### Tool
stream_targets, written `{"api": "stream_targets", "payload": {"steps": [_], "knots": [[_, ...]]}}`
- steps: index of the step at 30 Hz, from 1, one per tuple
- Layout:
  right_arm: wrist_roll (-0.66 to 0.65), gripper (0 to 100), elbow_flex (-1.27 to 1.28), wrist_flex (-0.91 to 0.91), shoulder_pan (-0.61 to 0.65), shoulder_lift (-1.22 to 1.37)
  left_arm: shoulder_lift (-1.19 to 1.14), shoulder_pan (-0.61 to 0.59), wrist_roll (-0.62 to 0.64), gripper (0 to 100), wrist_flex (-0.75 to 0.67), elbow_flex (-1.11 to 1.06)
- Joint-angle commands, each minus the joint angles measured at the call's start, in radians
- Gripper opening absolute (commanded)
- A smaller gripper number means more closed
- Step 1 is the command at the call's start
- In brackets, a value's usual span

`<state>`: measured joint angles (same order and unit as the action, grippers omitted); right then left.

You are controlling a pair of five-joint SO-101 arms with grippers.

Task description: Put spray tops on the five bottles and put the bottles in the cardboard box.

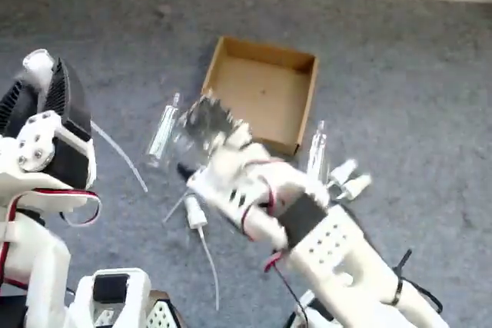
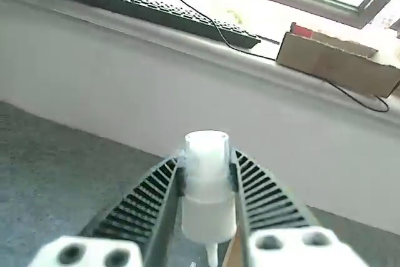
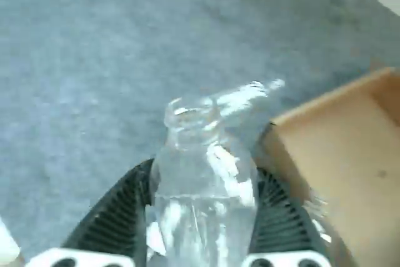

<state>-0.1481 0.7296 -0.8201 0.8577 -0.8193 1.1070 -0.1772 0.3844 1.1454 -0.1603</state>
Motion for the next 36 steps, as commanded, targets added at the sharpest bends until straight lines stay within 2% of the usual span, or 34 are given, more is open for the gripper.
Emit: {"api": "stream_targets", "payload": {"steps": [1,18,25,36], "knots": [[0.008,0.3,0.094,0.099,0.076,-0.09,0.028,-0.008,0.025,0,-0.084,-0.058],[0.008,0.3,0.134,0.097,0.088,-0.114,0.094,-0.01,0.021,0,-0.37,-0.403],[0.008,0.3,0.134,0.097,0.088,-0.114,0.101,-0.002,0.028,0,-0.371,-0.456],[0.006,0.4,0.134,0.097,0.082,-0.114,0.102,0.18,0.028,0,-0.311,-0.524]]}}
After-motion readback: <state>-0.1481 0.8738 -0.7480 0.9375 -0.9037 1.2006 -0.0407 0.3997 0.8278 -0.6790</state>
